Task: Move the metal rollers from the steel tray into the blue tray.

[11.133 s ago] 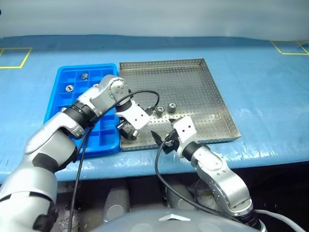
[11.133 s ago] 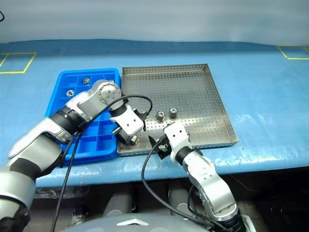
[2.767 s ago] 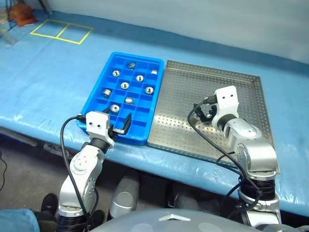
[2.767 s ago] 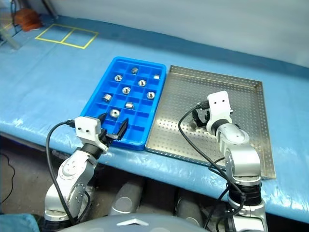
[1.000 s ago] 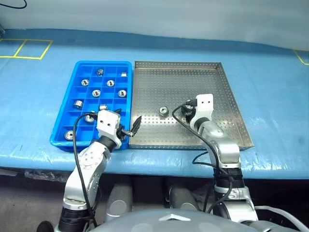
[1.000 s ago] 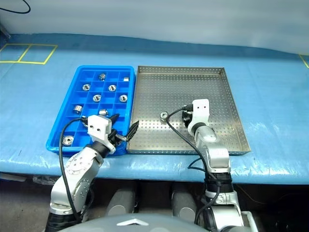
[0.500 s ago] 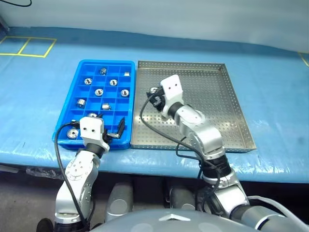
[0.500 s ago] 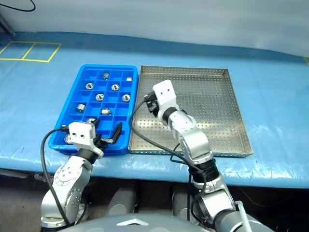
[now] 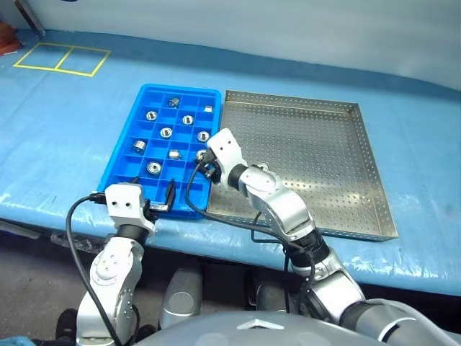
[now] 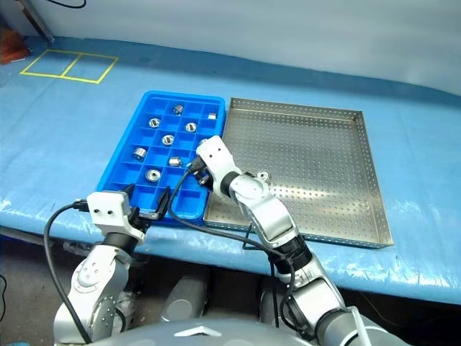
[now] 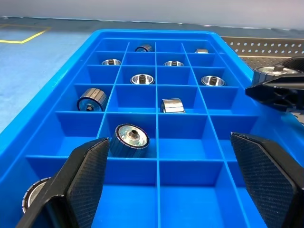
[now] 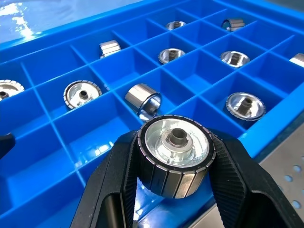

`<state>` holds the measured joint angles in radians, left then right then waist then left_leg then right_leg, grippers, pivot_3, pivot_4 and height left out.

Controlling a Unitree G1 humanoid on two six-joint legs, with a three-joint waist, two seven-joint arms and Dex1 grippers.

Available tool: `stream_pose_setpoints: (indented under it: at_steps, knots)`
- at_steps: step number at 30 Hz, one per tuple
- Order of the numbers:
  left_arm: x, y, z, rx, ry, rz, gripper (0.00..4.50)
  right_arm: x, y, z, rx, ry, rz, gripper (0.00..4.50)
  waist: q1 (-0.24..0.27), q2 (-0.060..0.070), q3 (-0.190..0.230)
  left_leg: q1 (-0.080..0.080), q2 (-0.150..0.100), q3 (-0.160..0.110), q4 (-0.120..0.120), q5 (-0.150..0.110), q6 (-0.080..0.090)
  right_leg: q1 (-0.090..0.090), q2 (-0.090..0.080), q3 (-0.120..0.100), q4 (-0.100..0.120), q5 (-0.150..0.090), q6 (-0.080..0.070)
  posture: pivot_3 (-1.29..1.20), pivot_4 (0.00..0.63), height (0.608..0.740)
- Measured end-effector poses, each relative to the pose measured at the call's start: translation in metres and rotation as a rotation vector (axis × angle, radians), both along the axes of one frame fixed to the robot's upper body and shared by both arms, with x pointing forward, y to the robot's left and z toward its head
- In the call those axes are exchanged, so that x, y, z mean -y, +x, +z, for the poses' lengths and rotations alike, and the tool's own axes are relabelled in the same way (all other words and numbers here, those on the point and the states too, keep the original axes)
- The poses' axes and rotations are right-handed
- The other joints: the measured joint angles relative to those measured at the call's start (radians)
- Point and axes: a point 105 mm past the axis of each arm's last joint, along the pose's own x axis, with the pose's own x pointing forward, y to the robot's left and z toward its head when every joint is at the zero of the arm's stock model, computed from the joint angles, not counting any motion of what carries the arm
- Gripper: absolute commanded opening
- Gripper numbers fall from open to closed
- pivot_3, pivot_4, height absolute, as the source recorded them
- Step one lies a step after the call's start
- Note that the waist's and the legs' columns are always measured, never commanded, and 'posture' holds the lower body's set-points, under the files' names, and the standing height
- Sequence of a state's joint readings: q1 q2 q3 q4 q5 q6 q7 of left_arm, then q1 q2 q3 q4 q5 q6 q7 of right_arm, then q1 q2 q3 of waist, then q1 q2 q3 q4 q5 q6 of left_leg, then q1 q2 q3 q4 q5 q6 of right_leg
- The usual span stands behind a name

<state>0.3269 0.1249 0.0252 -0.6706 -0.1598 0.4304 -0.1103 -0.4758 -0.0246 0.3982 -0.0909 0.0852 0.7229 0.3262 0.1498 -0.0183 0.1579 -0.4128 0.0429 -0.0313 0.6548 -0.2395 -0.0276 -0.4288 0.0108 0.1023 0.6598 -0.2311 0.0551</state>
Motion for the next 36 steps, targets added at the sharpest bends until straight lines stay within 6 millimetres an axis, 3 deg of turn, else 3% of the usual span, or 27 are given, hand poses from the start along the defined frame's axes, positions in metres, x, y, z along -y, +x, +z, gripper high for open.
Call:
stream_pose_setpoints:
  at_steps: [14, 22, 25, 29, 32, 34, 36]
  knots:
    - [0.009, 0.004, 0.004, 0.019, -0.011, -0.033, 4.50, -0.011, -0.005, -0.006, 0.011, -0.161, 0.098, 1.79, -0.001, 0.000, 0.000, 0.001, 0.001, 0.000, 0.000, 0.000, 0.000, 0.000, 0.000, 0.000, 0.000, 0.000, 0.000, 0.40, 0.150, 0.740]
    - [0.013, 0.006, 0.007, 0.029, -0.013, -0.048, 4.50, -0.017, -0.006, -0.010, 0.001, -0.163, 0.089, 4.38, 0.006, 0.000, -0.001, 0.000, -0.001, 0.000, 0.000, 0.000, 0.000, 0.001, -0.001, -0.001, -0.001, 0.000, 0.000, 0.36, 0.150, 0.740]
    - [0.015, 0.009, 0.009, 0.041, -0.012, -0.061, 4.50, -0.013, -0.009, -0.006, 0.002, -0.132, 0.075, 4.48, 0.009, 0.000, -0.001, -0.001, -0.001, 0.000, 0.000, 0.000, 0.000, 0.000, -0.002, -0.001, -0.002, 0.000, 0.000, 0.33, 0.150, 0.740]
    - [0.017, 0.012, 0.009, 0.040, -0.010, -0.079, 4.50, 0.017, -0.002, 0.008, 0.021, -0.040, -0.039, 4.48, -0.001, 0.000, 0.000, -0.002, -0.001, 0.000, 0.000, 0.000, 0.000, -0.001, -0.001, -0.001, -0.002, 0.000, 0.000, 0.31, 0.150, 0.740]
    - [0.021, 0.016, 0.010, 0.047, -0.014, -0.102, 4.50, 0.047, 0.006, 0.033, 0.108, 0.047, -0.180, 4.48, -0.016, 0.000, 0.000, -0.002, 0.000, 0.000, -0.002, 0.000, 0.000, -0.001, 0.000, -0.001, -0.002, 0.000, 0.000, 0.29, 0.150, 0.740]
    - [0.024, 0.017, 0.012, 0.054, -0.018, -0.118, 4.50, 0.064, 0.009, 0.036, 0.124, 0.060, -0.249, 4.48, -0.023, 0.000, 0.000, -0.001, 0.000, 0.000, -0.003, 0.000, 0.000, -0.001, 0.000, -0.001, -0.002, 0.000, 0.000, 0.28, 0.150, 0.740]
    - [0.026, 0.018, 0.012, 0.054, -0.019, -0.130, 4.50, 0.089, 0.009, 0.027, 0.101, 0.054, -0.341, 4.48, -0.027, 0.000, 0.000, -0.001, 0.000, 0.000, -0.004, 0.000, 0.000, -0.001, -0.001, -0.001, -0.002, -0.001, -0.001, 0.26, 0.150, 0.740]
